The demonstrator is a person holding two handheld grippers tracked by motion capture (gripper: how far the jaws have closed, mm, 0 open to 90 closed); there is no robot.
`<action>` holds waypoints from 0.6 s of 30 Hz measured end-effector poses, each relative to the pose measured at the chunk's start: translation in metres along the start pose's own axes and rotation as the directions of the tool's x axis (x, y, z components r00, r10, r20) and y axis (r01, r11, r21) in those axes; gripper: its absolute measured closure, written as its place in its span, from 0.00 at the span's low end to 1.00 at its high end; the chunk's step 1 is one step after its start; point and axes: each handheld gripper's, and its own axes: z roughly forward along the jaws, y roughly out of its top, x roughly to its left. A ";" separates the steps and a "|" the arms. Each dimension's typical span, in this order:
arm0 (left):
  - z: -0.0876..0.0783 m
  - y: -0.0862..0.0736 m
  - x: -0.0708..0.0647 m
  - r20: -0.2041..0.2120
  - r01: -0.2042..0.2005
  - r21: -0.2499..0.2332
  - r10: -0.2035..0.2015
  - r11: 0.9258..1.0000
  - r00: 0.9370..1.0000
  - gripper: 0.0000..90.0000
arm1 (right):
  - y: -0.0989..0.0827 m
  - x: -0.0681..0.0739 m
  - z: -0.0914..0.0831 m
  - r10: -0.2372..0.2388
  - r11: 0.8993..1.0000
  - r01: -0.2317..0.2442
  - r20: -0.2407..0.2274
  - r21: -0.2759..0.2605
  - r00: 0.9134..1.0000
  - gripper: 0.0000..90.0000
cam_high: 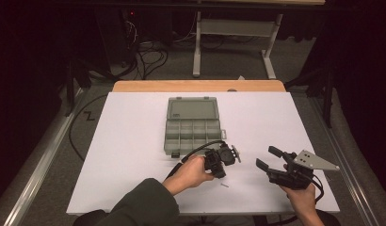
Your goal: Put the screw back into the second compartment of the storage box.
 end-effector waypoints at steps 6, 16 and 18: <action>-0.008 -0.005 0.004 -0.001 0.016 -0.005 -0.016 1.000 1.000 0.97 | 0.000 0.000 0.000 0.001 1.000 -0.001 0.001 0.001 1.000 0.34; -0.027 -0.014 0.015 -0.016 0.063 -0.043 -0.064 0.997 0.998 0.97 | -0.001 0.001 -0.001 -0.002 1.000 0.002 0.003 -0.001 1.000 0.34; -0.030 -0.017 0.018 -0.016 0.075 -0.052 -0.076 0.996 0.997 0.97 | -0.001 0.002 -0.001 -0.008 1.000 0.008 0.002 -0.002 1.000 0.34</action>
